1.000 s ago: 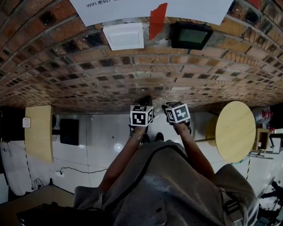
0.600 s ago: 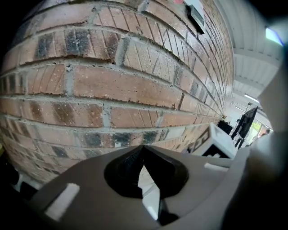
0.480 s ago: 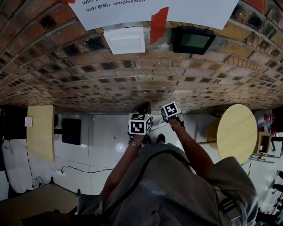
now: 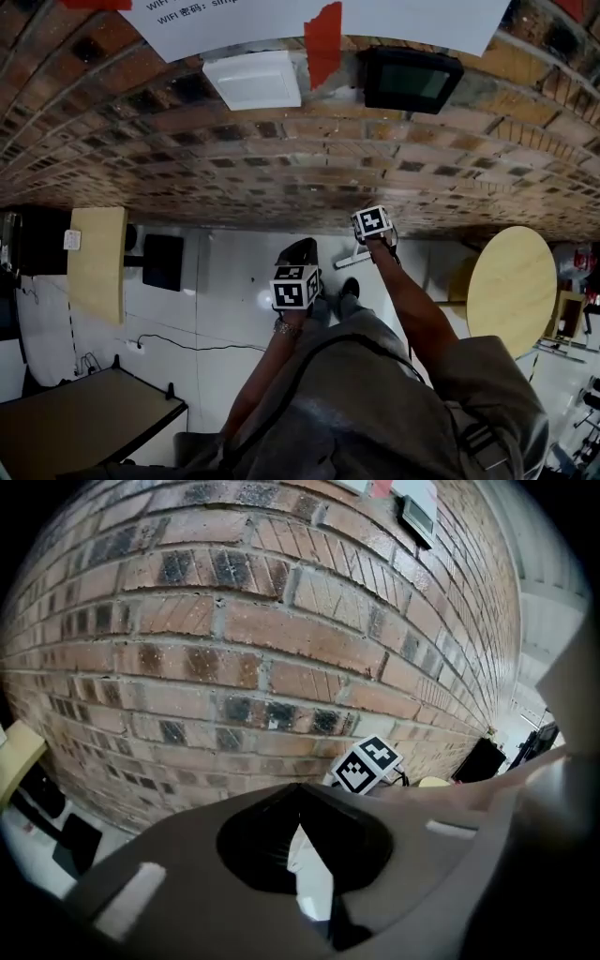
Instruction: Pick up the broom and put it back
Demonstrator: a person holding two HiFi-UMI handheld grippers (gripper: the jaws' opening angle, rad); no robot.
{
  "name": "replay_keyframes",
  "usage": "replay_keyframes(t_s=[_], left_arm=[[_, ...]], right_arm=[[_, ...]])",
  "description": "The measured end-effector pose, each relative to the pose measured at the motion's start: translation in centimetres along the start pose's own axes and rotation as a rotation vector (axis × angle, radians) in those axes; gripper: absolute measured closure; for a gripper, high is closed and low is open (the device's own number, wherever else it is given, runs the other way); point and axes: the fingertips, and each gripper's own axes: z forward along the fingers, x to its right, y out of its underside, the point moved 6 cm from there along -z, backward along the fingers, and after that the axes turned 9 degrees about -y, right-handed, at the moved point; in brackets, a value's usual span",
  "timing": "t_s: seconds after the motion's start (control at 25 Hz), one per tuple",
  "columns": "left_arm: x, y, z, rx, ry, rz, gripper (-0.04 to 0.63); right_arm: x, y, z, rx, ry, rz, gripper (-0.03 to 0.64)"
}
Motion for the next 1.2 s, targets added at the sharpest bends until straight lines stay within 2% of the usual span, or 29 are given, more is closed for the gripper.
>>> replay_keyframes(t_s=[0.16, 0.32, 0.4, 0.56, 0.64, 0.84, 0.96, 1.2], left_arm=[[1.1, 1.0, -0.9, -0.001, 0.020, 0.012, 0.624], [2.6, 1.9, -2.5, 0.013, 0.083, 0.056, 0.624], [3.1, 2.4, -3.4, 0.027, 0.121, 0.077, 0.624], [2.5, 5.2, -6.8, 0.046, 0.175, 0.106, 0.624], [1.8, 7.8, -8.8, 0.042, 0.190, 0.117, 0.624], [-0.4, 14.5, -13.6, -0.010, 0.214, 0.100, 0.624], [0.0, 16.6, -16.3, -0.014, 0.248, 0.103, 0.624], [1.6, 18.3, -19.2, 0.010, 0.280, 0.120, 0.624]], right_arm=[[-0.1, 1.0, -2.5, 0.054, 0.029, 0.080, 0.416], [-2.0, 3.4, -6.8, 0.137, 0.046, 0.105, 0.419], [-4.2, 4.9, -9.5, 0.197, 0.032, 0.127, 0.457], [-11.5, 8.1, -14.3, 0.347, -0.055, 0.150, 0.585], [-15.1, 10.7, -15.9, 0.382, -0.069, 0.149, 0.600], [-24.5, 17.5, -17.5, 0.392, -0.108, 0.192, 0.614], [-29.2, 20.3, -18.3, 0.362, -0.125, 0.156, 0.614], [-33.3, 21.9, -20.4, 0.351, -0.100, 0.079, 0.620]])
